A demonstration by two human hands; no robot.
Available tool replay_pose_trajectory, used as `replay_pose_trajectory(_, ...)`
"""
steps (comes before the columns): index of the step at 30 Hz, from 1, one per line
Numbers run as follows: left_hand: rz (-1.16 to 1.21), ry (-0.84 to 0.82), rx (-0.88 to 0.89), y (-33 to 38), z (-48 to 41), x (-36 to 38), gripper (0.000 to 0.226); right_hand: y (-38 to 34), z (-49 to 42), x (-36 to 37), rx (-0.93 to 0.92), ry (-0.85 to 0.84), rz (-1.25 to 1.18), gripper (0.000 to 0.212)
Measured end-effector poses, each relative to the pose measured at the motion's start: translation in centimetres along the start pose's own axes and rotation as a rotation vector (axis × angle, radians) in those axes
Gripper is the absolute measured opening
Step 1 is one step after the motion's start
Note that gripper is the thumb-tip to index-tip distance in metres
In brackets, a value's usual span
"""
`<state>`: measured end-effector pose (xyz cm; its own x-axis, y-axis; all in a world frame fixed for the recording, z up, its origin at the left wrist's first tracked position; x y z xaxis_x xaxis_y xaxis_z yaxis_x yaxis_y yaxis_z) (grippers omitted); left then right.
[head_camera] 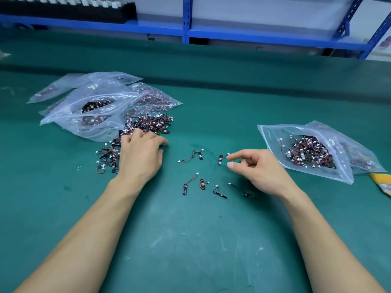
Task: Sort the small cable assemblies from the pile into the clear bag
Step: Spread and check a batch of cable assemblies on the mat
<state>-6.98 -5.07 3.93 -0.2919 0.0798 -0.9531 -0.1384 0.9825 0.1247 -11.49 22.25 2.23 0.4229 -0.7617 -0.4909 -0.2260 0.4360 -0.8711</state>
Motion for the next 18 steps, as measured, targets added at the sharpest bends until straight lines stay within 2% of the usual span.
replay_pose_trajectory(5,0.002,0.003,-0.014,-0.2,0.0,0.3,0.026,-0.3,0.0,-0.1,-0.02,0.033,0.017,0.004)
replay_pose_trajectory(10,-0.027,0.064,-0.045,-0.6,-0.1,-0.5,0.038,-0.6,0.2,-0.3,-0.033,0.07,0.028,0.008)
replay_pose_trajectory(18,0.058,0.099,-0.065,-1.2,-0.2,-1.0,0.028,-0.5,0.1,-0.3,-0.035,0.089,0.014,0.011)
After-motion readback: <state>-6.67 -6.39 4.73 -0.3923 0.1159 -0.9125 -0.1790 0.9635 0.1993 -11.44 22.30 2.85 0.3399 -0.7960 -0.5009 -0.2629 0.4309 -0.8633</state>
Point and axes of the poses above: each hand's wrist, its own z-axis away from the middle knuckle, its own x-axis out of the palm, y = z × x, the point moved 8 cm from there along -z, towards the middle knuckle, and after that the axes turned 5 degrees about -y, right-handed, at the moved point
